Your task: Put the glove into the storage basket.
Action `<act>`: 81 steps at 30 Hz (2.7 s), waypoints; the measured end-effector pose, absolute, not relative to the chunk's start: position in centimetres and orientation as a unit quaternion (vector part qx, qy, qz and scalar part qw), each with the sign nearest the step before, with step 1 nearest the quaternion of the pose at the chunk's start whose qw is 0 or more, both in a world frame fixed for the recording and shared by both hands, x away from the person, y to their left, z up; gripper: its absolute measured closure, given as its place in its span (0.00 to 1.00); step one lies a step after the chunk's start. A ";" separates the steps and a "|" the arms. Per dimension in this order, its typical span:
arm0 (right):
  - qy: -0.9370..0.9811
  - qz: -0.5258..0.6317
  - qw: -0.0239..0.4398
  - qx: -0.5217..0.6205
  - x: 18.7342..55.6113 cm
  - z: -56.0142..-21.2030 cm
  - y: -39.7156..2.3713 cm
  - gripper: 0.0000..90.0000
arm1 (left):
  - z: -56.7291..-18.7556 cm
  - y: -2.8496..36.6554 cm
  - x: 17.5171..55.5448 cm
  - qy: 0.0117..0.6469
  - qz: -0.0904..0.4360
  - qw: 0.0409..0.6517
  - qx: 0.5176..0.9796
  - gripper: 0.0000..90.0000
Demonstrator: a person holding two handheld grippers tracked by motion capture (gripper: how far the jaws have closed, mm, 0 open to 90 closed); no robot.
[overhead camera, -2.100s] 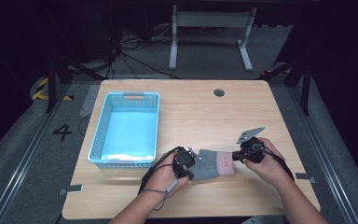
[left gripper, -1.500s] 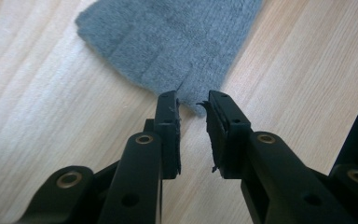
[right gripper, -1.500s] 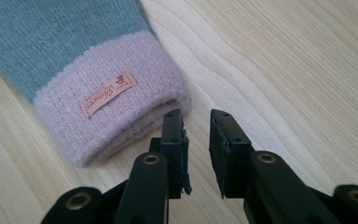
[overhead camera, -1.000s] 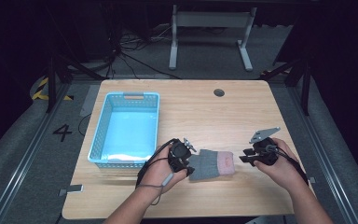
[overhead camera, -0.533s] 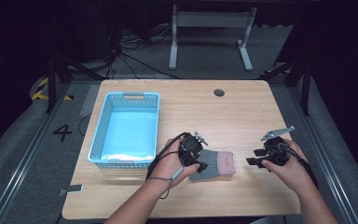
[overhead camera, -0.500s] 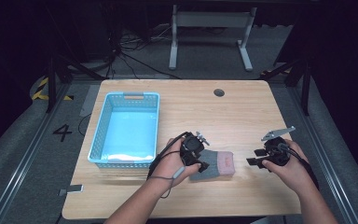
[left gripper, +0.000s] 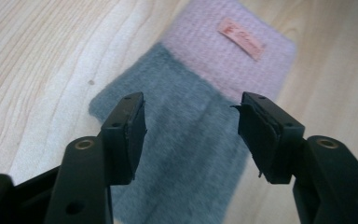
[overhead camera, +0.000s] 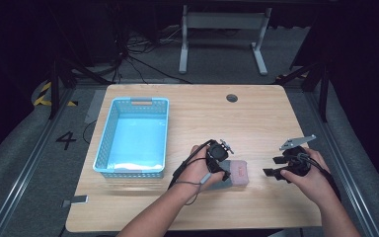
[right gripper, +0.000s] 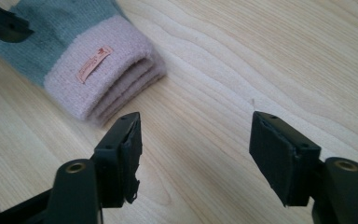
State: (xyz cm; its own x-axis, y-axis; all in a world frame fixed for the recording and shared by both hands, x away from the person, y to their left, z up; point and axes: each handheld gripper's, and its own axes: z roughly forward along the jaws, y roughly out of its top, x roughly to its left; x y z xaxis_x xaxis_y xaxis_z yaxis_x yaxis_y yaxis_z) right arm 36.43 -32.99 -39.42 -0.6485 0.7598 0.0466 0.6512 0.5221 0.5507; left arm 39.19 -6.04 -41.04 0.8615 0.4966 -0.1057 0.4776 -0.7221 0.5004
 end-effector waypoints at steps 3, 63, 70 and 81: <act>0.865 0.267 0.101 0.413 36.5 -39.5 -33.1 0.37 | -41.5 -6.4 39.5 0.263 0.019 0.260 0.929 0.43; 0.869 0.252 0.091 0.416 36.8 -40.2 -33.3 0.34 | -41.8 -7.5 38.8 0.246 0.009 0.211 0.946 0.82; 0.869 0.250 0.091 0.416 36.8 -40.2 -33.3 0.34 | -39.8 -6.6 38.4 0.233 0.019 0.226 0.945 0.82; 0.872 0.251 0.088 0.410 37.5 -40.3 -32.9 0.34 | -36.2 -4.2 38.4 0.231 0.043 0.240 0.942 0.82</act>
